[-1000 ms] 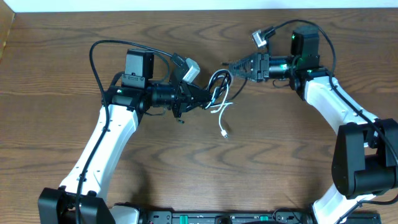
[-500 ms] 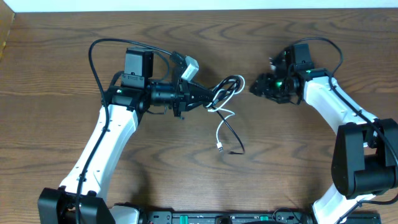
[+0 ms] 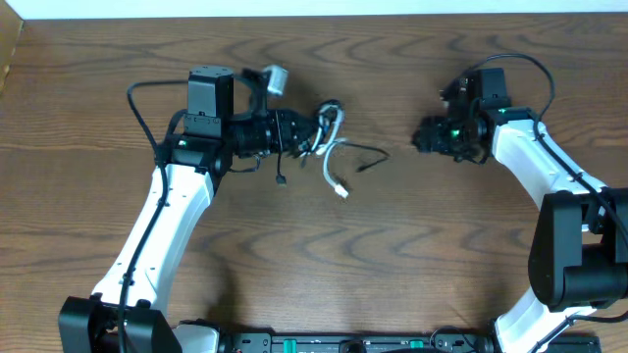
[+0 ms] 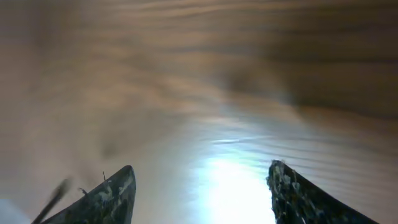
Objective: Untangle cables
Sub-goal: 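Open the right gripper and move it right, away from the bundle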
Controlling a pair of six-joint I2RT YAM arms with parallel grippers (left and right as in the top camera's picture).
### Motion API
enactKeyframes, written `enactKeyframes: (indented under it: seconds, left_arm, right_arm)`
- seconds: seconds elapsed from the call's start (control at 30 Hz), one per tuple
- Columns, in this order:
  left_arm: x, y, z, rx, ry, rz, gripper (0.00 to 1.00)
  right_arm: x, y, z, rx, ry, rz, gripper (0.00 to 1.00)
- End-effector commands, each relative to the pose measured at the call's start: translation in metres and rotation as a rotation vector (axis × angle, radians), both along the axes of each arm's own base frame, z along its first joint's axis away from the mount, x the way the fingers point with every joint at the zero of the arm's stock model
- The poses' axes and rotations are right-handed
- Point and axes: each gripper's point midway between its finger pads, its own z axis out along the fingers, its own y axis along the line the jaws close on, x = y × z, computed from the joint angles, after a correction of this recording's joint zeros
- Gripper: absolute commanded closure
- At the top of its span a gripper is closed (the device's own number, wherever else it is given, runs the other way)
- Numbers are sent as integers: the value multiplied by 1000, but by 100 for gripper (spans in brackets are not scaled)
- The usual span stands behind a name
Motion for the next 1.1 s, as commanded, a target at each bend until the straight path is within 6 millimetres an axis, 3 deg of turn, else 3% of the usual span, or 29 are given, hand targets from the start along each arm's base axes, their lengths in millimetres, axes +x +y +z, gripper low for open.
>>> enactKeyframes:
  seconds: [0.0,0.17,0.23,0.43,0.6,0.73,0.77,0.83,0.97,1.07]
  left_arm:
    - [22,22,-7,-41,225,324,93]
    - [28,31,-14,-73,338,489,93]
    - [30,41,-26,-76,434,648,93]
    - [20,69,-63,88,498,976,93]
    - [16,48,-77,177,464,926,89]
    - [19,58,-85,297,374,964,38]
    - [21,62,-85,320,353,968,33]
    - [24,65,-83,368,301,935,29]
    - [35,57,-74,550,74,621,28]
    - [32,48,-73,662,-51,368,35]
  right_arm:
    - [-15,56,46,342,-98,289,37]
    - [-28,82,77,551,-121,390,40]
    - [-34,91,83,587,-133,433,40]
    - [-33,89,71,513,-110,408,35]
    - [-34,84,61,465,-80,382,35]
    - [-37,87,61,466,-72,388,34]
    - [-38,88,61,466,-70,393,32]
    - [-39,91,61,466,-69,398,30]
    - [-40,95,60,465,-50,391,29]
    - [-33,88,47,387,11,282,32]
